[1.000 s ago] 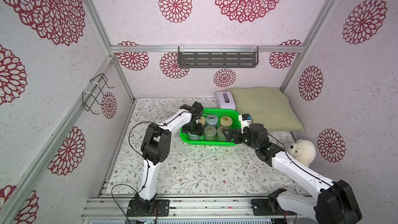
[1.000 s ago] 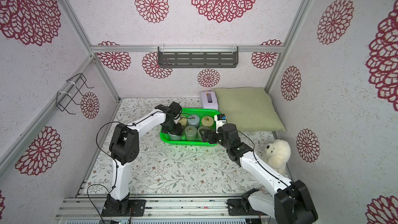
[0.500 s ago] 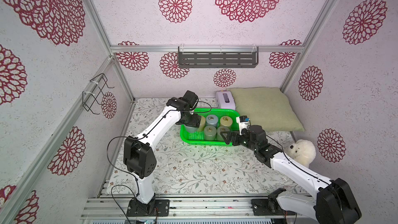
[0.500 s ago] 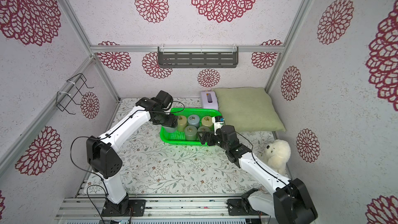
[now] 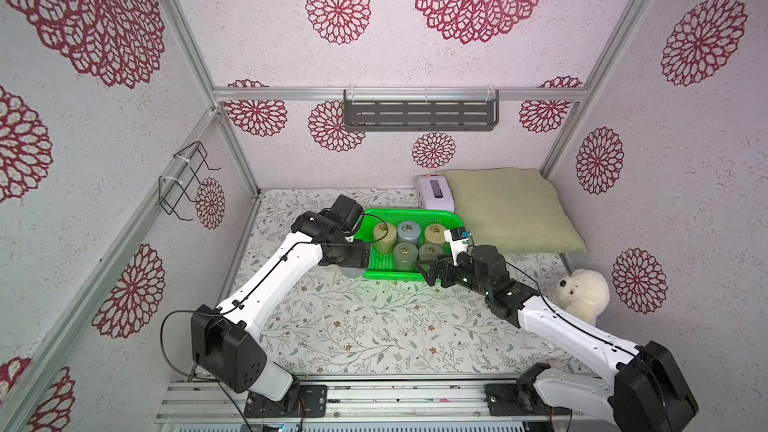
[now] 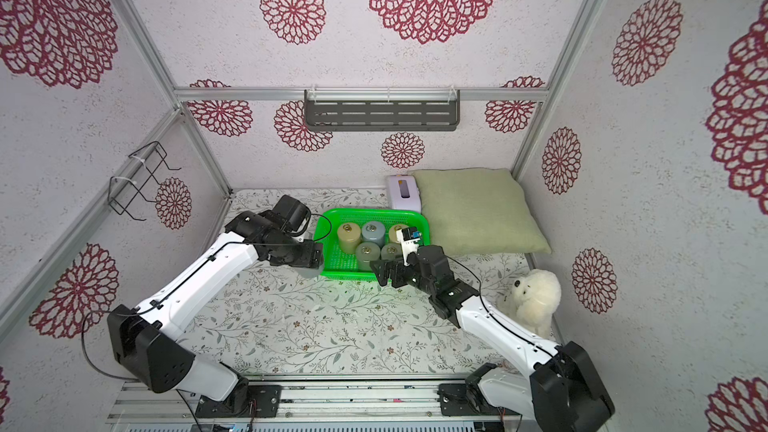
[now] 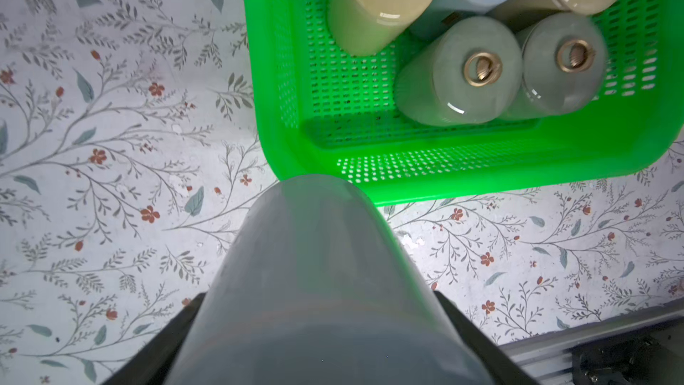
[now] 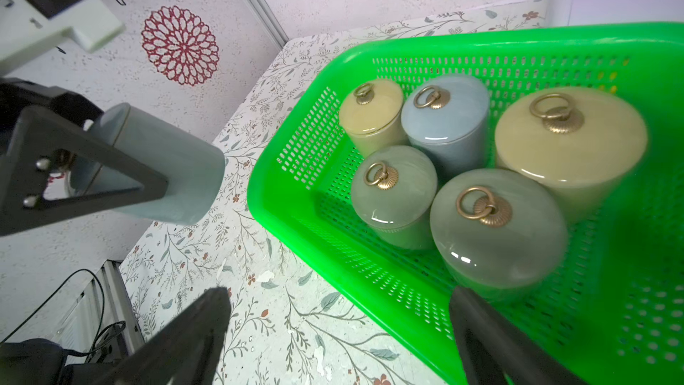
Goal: Take the tea canister out of the basket
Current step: Pick up the tea canister from the basket, then place the tea canister at the center of the board.
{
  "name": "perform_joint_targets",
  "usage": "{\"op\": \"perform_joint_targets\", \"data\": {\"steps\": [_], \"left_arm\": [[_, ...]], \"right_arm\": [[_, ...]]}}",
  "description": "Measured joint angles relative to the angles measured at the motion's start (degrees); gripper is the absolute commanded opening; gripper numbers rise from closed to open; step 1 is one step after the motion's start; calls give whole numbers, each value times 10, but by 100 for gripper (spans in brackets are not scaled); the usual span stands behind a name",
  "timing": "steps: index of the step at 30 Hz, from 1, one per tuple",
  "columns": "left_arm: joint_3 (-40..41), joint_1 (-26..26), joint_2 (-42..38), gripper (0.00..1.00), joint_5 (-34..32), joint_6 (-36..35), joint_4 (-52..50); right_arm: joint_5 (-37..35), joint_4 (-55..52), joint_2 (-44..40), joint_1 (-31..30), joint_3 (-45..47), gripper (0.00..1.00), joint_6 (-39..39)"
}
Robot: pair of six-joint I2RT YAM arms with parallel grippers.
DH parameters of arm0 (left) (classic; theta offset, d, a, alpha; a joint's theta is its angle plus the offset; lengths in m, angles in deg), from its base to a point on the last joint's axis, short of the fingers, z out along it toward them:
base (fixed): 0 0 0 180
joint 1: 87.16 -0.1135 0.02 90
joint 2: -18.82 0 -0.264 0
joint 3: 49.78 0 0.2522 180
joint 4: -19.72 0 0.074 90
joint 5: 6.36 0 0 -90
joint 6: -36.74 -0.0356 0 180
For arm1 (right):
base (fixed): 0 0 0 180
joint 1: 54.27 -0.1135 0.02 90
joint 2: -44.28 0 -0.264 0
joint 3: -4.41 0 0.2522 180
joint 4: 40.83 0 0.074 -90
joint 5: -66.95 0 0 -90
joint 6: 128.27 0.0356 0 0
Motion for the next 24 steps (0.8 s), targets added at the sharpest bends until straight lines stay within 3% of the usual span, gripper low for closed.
{"op": "perform_joint_targets", "data": {"steps": [13,24], "left_arm": [[171,57,-34,58,0,81,112],[198,99,11,58,-12,117,188]], "right_arm": [[-9,0,16,-15,-2,99,-10],[-11,-1,20,-15,-2,99,-11]]}}
